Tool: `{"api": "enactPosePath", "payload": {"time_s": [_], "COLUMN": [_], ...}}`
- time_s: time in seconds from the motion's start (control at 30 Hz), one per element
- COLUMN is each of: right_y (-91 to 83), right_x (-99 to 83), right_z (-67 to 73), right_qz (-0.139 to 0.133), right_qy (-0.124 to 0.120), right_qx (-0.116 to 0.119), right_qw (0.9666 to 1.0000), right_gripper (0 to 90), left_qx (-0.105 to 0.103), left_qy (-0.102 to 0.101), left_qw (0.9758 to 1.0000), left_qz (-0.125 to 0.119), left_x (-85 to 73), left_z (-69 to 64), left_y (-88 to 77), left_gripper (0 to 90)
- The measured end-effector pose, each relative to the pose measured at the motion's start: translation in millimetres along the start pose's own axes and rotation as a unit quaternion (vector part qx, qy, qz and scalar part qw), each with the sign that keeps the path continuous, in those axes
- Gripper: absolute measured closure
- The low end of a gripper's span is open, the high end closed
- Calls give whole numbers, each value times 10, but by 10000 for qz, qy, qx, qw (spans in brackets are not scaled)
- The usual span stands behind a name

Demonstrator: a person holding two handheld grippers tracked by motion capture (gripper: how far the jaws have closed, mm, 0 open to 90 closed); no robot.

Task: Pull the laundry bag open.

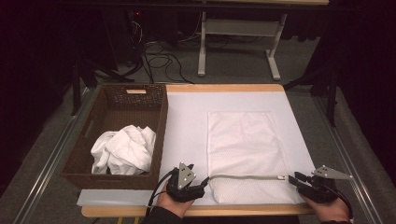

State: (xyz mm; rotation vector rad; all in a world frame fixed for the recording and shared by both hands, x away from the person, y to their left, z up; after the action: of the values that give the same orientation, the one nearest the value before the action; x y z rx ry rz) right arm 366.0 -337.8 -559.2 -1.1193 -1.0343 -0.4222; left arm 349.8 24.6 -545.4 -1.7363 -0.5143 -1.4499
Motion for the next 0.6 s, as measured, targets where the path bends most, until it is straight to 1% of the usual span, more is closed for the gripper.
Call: {"api": "enactPosePath", "payload": {"time_s": [0.1,0.13,0.2,0.3,0.33,0.47,0.6], "right_y": [17,21,28,30,33,38,36], "right_x": [-11,-16,-17,-16,-15,-13,-9], "right_z": [3,18,32,34,34,61,75], "right_qz": [29,56,70,89,79,108,136], "right_qy": [31,17,-34,-14,21,-14,-37], "right_qx": [29,60,76,104,120,154,162], "right_qw": [10000,10000,9999,9999,9999,9998,9998], "right_gripper": [654,698,721,731,759,828,854], "left_qx": [-6,-6,-15,2,-5,1,11], "left_qy": [7,2,-28,-59,-112,-108,-153], "left_qw": [10000,10000,10000,9999,9999,9998,9996], "left_qz": [-9,-11,-33,-83,-116,-139,-232], "left_x": [1,-4,-1,9,11,14,32], "left_z": [-2,0,4,12,12,4,-5], "left_y": [3,-4,-17,-23,-19,-15,-25], "left_gripper": [301,300,300,295,291,282,280]}}
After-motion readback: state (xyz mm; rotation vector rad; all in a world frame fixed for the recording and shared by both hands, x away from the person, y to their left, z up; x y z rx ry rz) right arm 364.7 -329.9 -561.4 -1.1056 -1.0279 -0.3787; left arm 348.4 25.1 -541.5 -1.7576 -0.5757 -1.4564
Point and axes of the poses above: each handheld gripper's, and its own axes: y roughly forward along the jaws, x roughly out of its top, z roughly to its left, the point moved 8 cm from there along y, roughly forward along the jaws, and after that the axes turned 11 degrees about -z, right-handed, at the moved point
